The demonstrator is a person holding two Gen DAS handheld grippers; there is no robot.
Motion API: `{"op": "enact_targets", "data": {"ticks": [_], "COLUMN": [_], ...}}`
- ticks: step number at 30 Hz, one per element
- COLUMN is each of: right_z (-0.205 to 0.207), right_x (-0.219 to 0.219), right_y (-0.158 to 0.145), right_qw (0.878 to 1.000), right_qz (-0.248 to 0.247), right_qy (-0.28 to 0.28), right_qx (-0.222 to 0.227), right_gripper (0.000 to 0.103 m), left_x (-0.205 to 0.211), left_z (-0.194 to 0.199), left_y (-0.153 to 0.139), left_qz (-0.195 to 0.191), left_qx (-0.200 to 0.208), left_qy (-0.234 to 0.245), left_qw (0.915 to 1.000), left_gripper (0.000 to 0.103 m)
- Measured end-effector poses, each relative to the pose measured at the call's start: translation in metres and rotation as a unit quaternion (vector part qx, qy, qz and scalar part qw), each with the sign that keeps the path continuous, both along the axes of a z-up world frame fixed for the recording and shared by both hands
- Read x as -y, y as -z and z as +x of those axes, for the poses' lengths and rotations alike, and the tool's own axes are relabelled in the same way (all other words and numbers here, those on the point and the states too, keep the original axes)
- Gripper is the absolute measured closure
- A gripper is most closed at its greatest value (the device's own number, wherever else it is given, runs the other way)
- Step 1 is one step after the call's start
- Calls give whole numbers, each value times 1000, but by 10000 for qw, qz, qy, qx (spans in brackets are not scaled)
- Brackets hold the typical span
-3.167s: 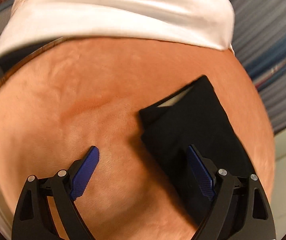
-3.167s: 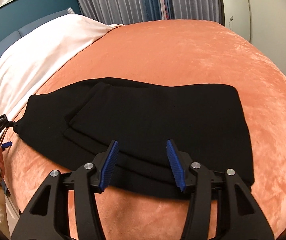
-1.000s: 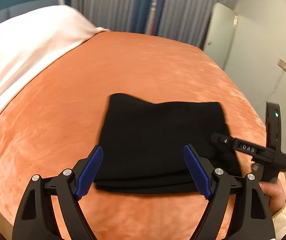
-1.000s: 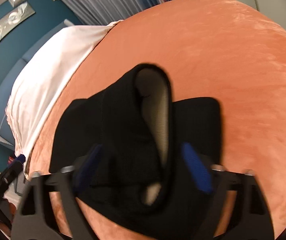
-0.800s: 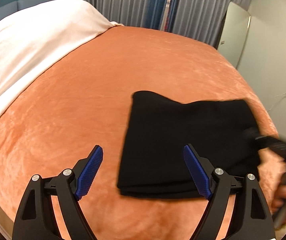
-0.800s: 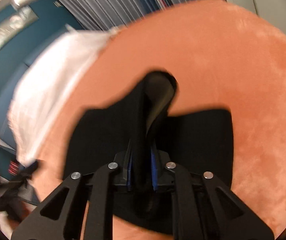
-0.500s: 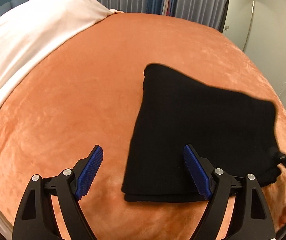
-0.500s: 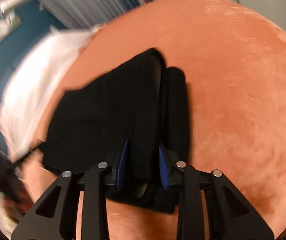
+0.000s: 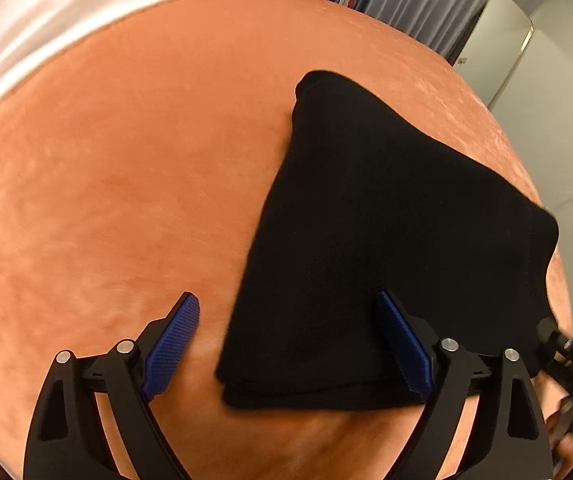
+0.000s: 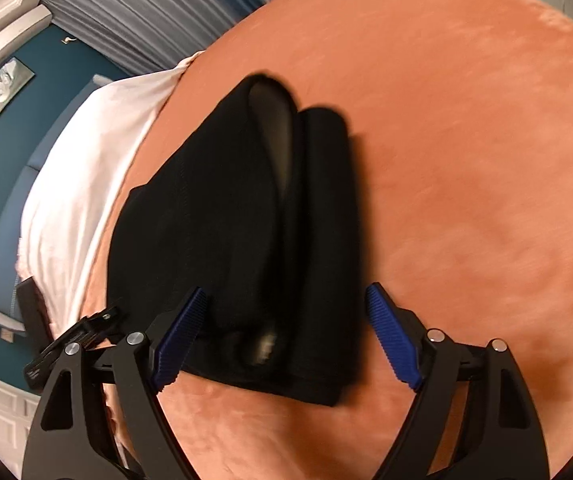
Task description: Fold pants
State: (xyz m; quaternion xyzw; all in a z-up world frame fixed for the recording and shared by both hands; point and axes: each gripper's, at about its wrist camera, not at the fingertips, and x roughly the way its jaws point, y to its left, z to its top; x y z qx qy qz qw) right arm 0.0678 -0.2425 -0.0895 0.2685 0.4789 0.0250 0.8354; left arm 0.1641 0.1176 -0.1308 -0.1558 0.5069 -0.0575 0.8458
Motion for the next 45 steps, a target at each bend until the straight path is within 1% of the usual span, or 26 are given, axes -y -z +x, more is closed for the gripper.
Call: {"op": "enact_targets", "data": {"ticks": [1,2,3,4,5,8,11,12,13,14,16,17,19,21,22,25,28,30,31,32,34,35,37,39,41,45], "right_z": [1,2,0,0,-1,-24,-63,-69,-76,-83,-102,-107,-112,-103,-96,-57,-15,0,13,19,14,3,-9,1,-10,-30], "right_x": [-5,-8,-8,-7,-9,-14,-7,-1,10,19,38,39,38,36,35,19,12,15,12,9,3,0,4,15,18,0], "right_y": [2,1,-5,-10,-23,-56,-60,-51,-27,-16,-19,-29,-63,-82,-87,-89,-76,-62,-51,-46,-59,-75,-70,-23,-28,-77], "right_qw": [9999,9999,9999,9998,9995,9983,9990,9994,9998,9997,9969,9974,9958,9943,9941,9927,9918,9930,9940,9955,9953,9925,9894,9914,9944,9836], "right_qz": [-139,-115,33,96,143,191,-52,-115,-174,14,617,426,-486,-710,-693,-900,-1127,-1116,-1053,-923,-837,-926,-1225,-1307,-1015,-1458], "right_qy": [24,7,32,35,-6,-181,-225,-196,-18,116,486,573,645,497,474,247,189,162,118,-4,22,3,66,-37,180,549], "right_qx": [37,79,140,189,293,515,389,252,-123,-208,38,108,422,620,684,766,565,363,259,199,485,802,779,-33,233,906], "right_gripper": [34,48,57,63,66,69,64,61,54,45,44,41,39,39,39,25,23,23,32,68,82,97,96,93,92,87], "left_x": [1,4,7,10,14,16,22,28,36,43,39,34,22,16,17,31,52,62,67,69,71,71,67,67,68,65], "left_z": [3,7,9,9,6,-15,-49,-56,-63,-69,-79,-83,-89,-91,-90,-73,-42,-24,-15,-3,10,16,16,18,18,12], "left_y": [1,2,0,-4,-14,-45,-58,-54,-45,-35,-33,-40,-61,-90,-101,-123,-118,-105,-98,-90,-75,-64,-50,-37,-31,-39], "left_qz": [-51,-55,-80,-260,-135,-145,-271,-163,37,308,313,254,295,562,686,943,1115,1121,1137,1182,1302,1362,1318,1301,1259,1332], "left_qx": [11,32,47,35,66,252,153,100,23,6,69,137,398,844,1022,1378,1244,1080,1004,902,719,600,518,419,410,534], "left_qy": [4,71,169,329,347,642,1007,1108,1144,1089,880,797,590,423,388,373,460,491,534,547,484,467,507,517,512,473], "left_qw": [10000,10000,9998,9991,9993,9975,9944,9937,9934,9936,9956,9964,9970,9939,9916,9853,9849,9866,9870,9874,9877,9878,9886,9893,9899,9885], "left_gripper": [13,20,33,55,70,79,76,73,64,58,55,55,56,52,45,40,31,31,31,31,31,31,28,25,24,24]}}
